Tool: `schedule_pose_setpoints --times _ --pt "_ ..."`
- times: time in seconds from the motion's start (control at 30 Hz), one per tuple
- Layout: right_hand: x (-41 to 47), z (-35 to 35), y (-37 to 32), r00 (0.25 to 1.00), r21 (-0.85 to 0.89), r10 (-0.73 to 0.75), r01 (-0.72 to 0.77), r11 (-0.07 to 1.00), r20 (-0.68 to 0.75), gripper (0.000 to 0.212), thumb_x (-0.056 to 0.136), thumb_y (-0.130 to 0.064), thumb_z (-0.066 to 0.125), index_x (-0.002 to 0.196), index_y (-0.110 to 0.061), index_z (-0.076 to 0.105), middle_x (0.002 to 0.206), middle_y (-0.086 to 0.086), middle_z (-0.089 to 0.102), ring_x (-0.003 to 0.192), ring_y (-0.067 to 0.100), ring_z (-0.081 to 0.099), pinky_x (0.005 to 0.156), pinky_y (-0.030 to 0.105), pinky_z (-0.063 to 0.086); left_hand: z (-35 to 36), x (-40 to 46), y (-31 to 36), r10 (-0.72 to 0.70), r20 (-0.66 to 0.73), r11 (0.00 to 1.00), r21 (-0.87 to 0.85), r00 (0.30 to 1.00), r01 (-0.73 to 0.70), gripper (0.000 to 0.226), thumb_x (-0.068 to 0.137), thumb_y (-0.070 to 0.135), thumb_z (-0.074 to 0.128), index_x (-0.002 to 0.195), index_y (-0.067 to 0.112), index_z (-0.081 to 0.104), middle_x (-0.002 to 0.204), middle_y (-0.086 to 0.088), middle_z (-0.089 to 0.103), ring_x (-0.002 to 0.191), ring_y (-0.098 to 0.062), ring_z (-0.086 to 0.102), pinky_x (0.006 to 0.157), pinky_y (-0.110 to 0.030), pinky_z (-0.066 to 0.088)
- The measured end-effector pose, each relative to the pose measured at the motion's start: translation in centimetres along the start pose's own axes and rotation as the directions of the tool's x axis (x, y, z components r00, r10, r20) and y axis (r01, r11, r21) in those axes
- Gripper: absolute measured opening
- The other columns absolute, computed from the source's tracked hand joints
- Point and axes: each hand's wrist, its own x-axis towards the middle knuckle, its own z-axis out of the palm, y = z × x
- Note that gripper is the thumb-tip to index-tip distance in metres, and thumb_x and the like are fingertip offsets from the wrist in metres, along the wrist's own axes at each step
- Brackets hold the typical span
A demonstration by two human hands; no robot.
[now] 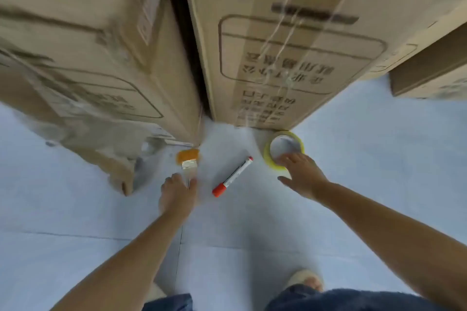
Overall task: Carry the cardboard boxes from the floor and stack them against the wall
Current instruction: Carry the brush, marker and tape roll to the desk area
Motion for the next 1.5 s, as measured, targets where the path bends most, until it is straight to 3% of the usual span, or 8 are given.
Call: schedule_pose_setpoints --times 0.23,0.33,0.43,0.6,0.77,1.07,1.23,1.5 --pt "0.9 1.7 2.5 0.971 -0.226 -0.171 0.131 0.965 -0.167 0.033 0.092 -0.029 0.055 0.125 -0.023 0.059 0.119 -0.004 0.062 0.117 0.02 0.055 0.103 0.037 0.025 3.3 1.6 0.6 0.041 -0.075 0.999 0.024 0.996 -0.039 0.038 0.088 0.022 0.059 0.116 -0.001 0.047 0.12 -0.02 0.05 0.111 -0.034 0.048 0.085 -0.043 0.043" --pt "0.1 0.9 2.1 0.909 -0.206 -0.226 0.161 0.965 -0.349 0.025 0.062 -0.018 0.086 0.082 -0.013 0.073 0.076 0.001 0.069 0.071 0.022 0.068 0.08 0.039 0.051 2.4 1.1 0.9 0.083 -0.065 0.982 -0.165 0.994 -0.093 0.018 0.086 0.012 0.056 0.096 0.006 0.042 0.087 -0.016 0.058 0.083 -0.039 0.058 0.068 -0.042 0.046" --pt "-1.0 1.6 1.7 0.873 -0.041 -0.196 0.198 0.979 -0.447 0.024 0.063 -0.012 0.086 0.078 -0.006 0.069 0.069 0.007 0.067 0.061 0.029 0.066 0.069 0.041 0.054 2.5 0.6 1.7 0.25 -0.081 0.963 -0.079 0.965 -0.256 0.018 0.086 0.011 0.053 0.094 0.015 0.037 0.063 0.001 0.049 0.066 -0.035 0.054 0.06 -0.036 0.042" --pt "-2.7 3.6 1.2 0.88 0.335 -0.005 0.186 0.924 -0.475 0.018 0.076 0.002 0.076 0.075 0.002 0.057 0.069 0.015 0.059 0.06 0.037 0.059 0.061 0.037 0.044 5.6 0.8 4.0 0.377 0.041 0.915 0.137 0.925 -0.379 0.037 0.089 0.044 0.056 0.115 0.02 0.045 0.09 0.0 0.062 0.087 -0.028 0.062 0.062 -0.028 0.035" --pt "-5.2 3.4 1.2 0.901 0.404 0.08 0.111 0.908 -0.427 0.013 0.081 0.0 0.07 0.078 0.004 0.058 0.071 0.017 0.06 0.062 0.038 0.059 0.064 0.033 0.037 6.1 0.8 3.8 0.278 0.137 0.952 0.092 0.951 -0.292 0.025 0.089 0.036 0.059 0.099 0.014 0.053 0.105 -0.008 0.061 0.093 -0.029 0.059 0.068 -0.031 0.04" --pt "-15.9 -5.6 -3.7 0.927 0.547 0.309 -0.15 0.824 -0.212 0.022 0.094 -0.019 0.058 0.099 0.002 0.061 0.105 0.02 0.065 0.087 0.042 0.059 0.069 0.034 0.038 -9.2 -10.4 3.2 0.23 0.196 0.97 -0.128 0.953 -0.207 0.018 0.082 0.031 0.07 0.08 0.018 0.058 0.072 0.001 0.053 0.063 -0.016 0.053 0.057 -0.028 0.04" --pt "-23.8 -14.7 -7.6 0.941 0.608 0.303 -0.153 0.779 -0.151 0.017 0.095 -0.022 0.056 0.095 -0.005 0.058 0.097 0.014 0.064 0.08 0.036 0.058 0.066 0.03 0.035 -19.4 -20.4 4.8 0.259 0.331 0.955 -0.231 0.907 -0.189 0.024 0.086 0.026 0.067 0.072 0.009 0.057 0.055 -0.003 0.054 0.049 -0.013 0.049 0.057 -0.027 0.043" --pt "-40.3 -31.3 -11.9 0.945 0.7 0.304 -0.139 0.701 -0.117 0.018 0.096 -0.026 0.053 0.083 -0.02 0.043 0.073 -0.009 0.047 0.066 0.015 0.046 0.056 0.024 0.033 -37.4 -38.6 11.0 0.303 0.277 0.893 -0.417 0.912 -0.17 0.017 0.088 0.018 0.065 0.072 0.012 0.066 0.056 -0.005 0.062 0.049 -0.008 0.05 0.05 -0.017 0.04"
